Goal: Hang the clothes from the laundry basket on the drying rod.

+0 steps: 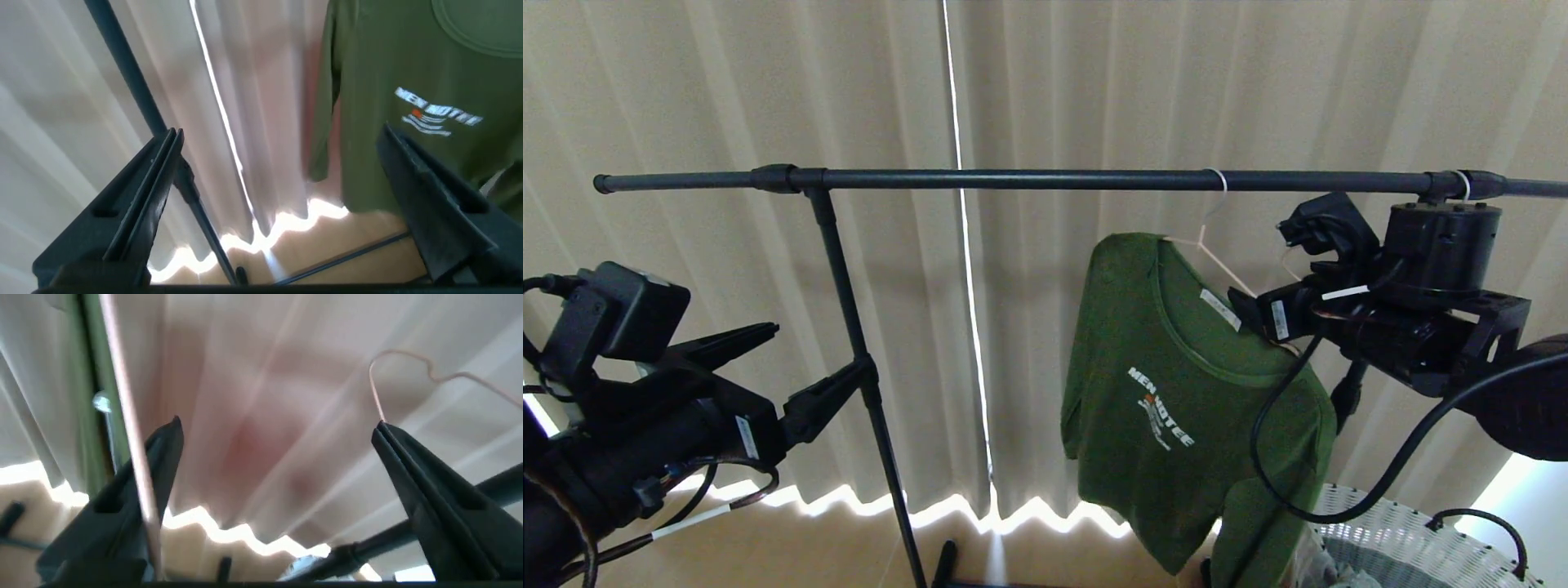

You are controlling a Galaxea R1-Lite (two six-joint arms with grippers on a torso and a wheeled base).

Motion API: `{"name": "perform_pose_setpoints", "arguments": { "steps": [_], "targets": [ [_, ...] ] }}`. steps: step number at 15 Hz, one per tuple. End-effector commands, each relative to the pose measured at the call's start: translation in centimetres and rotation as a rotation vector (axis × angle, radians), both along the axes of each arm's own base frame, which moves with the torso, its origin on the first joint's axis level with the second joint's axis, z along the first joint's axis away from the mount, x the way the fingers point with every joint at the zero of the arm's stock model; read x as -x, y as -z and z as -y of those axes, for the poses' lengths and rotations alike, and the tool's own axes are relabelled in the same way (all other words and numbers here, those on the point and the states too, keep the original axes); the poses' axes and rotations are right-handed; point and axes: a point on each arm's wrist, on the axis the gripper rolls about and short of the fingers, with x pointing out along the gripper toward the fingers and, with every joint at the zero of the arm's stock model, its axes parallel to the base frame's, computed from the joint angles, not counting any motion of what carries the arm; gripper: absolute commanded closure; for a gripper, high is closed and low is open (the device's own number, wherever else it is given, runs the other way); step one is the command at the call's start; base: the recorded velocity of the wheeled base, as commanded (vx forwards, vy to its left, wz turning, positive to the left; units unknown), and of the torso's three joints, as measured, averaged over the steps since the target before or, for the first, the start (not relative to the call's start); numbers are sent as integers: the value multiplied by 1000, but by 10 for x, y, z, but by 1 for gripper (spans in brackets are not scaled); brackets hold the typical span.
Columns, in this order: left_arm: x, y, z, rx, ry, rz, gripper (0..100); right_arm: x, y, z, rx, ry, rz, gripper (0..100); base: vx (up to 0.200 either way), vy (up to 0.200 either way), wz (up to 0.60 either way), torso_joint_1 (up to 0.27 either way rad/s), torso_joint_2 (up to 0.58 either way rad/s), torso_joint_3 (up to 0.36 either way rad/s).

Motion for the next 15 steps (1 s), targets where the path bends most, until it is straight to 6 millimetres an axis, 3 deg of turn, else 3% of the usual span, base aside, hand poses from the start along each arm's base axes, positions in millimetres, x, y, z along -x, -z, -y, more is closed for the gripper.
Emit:
{"name": "perform_pose_setpoints", "arguments": {
  "steps": [1, 7, 15],
  "targets": [
    [-1, 0, -1, -1, -5, -2, 0, 10, 4, 1, -10, -41, 11, 0, 0, 0, 0, 0, 0, 0],
    [-5, 4, -9, -56, -48, -4, 0, 25, -2, 3, -54, -163, 57, 0, 0, 0, 0, 0, 0, 0],
    [-4, 4, -9, -58, -51, 0, 0, 80, -20, 20, -189, -255, 119, 0, 0, 0, 0, 0, 0, 0]
  ]
}}
